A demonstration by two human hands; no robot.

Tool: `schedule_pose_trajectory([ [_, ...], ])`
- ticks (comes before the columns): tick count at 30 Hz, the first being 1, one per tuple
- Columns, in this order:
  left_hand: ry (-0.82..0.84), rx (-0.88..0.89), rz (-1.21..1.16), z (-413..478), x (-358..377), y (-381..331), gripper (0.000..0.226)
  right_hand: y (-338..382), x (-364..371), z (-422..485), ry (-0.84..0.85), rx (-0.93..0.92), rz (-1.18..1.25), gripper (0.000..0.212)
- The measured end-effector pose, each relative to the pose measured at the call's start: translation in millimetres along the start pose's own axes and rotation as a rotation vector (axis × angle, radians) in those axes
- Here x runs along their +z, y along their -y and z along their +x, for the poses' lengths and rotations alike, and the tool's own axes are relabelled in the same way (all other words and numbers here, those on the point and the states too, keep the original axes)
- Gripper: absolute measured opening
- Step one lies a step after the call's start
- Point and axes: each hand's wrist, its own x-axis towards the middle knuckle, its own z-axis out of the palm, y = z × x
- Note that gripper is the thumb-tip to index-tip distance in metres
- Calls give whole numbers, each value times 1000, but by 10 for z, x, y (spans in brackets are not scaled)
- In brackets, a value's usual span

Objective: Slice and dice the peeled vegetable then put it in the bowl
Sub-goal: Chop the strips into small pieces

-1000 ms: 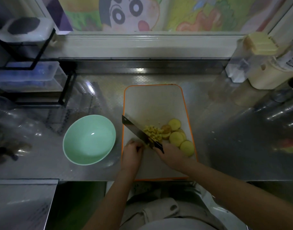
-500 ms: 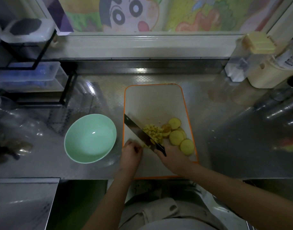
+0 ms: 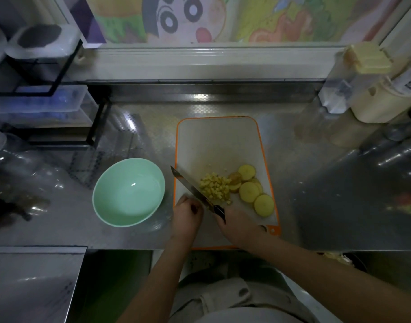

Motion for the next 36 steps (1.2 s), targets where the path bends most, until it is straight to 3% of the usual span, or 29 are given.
schedule_pose_trajectory([
  [4,21,4,15,7,-3,0,8,-48,-25,57,168,98,158,36],
  [10,64,33,65,44,22,-31,7,-72,-249,104,183,147,227,28],
  [15,71,77,87,109,32,-79,12,-135,-291,183,241,182,358,36],
  [20,14,77,34,195,30,-105,15,-188,-543,137,101,238,423,42],
  [24,35,94,186,331,30,-202,31,-307,-714,147,-16,301,445,37],
  [29,164,267,261,533,72,-470,43,-493,-793,126,-120,402,559,43],
  [36,509,420,529,712,234,-779,71,-615,-795,65,-136,428,623,41],
])
